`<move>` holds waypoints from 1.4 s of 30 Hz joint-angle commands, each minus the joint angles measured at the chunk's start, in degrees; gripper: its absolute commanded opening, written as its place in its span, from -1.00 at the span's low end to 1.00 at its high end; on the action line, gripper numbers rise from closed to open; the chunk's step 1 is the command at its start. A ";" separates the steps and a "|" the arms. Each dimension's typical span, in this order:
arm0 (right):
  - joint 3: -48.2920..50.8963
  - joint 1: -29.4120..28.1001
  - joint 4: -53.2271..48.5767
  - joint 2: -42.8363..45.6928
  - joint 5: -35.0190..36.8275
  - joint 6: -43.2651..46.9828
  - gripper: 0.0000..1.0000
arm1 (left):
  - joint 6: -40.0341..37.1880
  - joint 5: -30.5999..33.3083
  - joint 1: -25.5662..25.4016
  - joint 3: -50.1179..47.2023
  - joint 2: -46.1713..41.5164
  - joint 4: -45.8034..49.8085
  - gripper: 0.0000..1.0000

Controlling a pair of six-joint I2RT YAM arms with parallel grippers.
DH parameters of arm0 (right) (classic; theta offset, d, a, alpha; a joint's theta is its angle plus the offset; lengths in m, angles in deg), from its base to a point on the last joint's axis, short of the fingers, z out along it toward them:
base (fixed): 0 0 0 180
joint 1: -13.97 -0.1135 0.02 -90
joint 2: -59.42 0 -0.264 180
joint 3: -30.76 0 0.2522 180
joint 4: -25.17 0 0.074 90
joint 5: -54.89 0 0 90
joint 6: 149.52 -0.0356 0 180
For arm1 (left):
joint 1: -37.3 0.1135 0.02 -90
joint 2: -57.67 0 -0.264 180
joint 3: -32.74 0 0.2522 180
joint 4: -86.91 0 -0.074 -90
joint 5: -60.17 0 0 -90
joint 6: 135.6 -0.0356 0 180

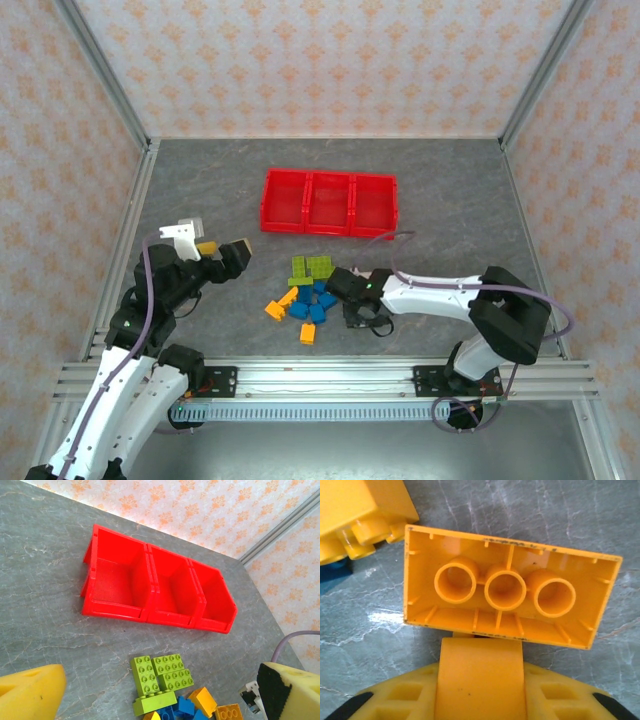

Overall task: Sort the legos into containers by color
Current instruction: Pick up the lego from the bottom-center of the table, then place the lego in the container.

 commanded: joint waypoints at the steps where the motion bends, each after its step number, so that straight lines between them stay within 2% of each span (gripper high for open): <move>1: -3.86 -0.42 -3.88 0.97 1.86 2.44 -0.42 | -0.17 0.14 -0.32 -0.52 -0.28 -1.27 0.98; 8: -8.54 0.66 -1.45 7.38 -1.58 10.11 -0.58 | 0.28 0.86 -0.35 -0.62 -0.82 -1.22 0.98; 15: -15.12 12.94 2.19 8.48 -0.29 19.49 -0.58 | 0.19 1.06 -0.33 -1.19 -1.04 -2.21 0.98; 18: -18.72 18.99 5.11 4.91 1.24 24.11 -0.58 | 0.19 1.13 -0.32 -1.58 -0.40 -2.85 0.98; 23: -26.38 26.51 7.13 -6.09 3.10 30.53 -0.59 | 0.34 1.37 -0.32 -1.53 1.61 -2.64 0.98; 29: -39.32 31.49 5.07 -19.25 5.37 34.81 -0.59 | 0.54 1.25 -0.34 -2.08 1.74 -3.23 0.98; 33: -43.21 33.38 5.44 -24.44 5.26 35.37 -0.57 | 0.54 1.08 -0.32 -2.29 1.64 -3.60 0.99; 36: -44.09 33.95 5.70 -26.07 5.67 35.12 -0.50 | 0.46 0.82 -0.30 -2.39 2.02 -3.99 0.98; 39: -43.39 33.95 6.29 -25.88 4.23 34.60 -0.29 | 0.35 0.47 -0.32 -2.38 2.68 -3.95 0.98; 42: -42.17 33.89 6.14 -24.31 3.17 33.48 0.18 | 0.32 0.55 -0.32 -2.25 3.30 -3.78 0.98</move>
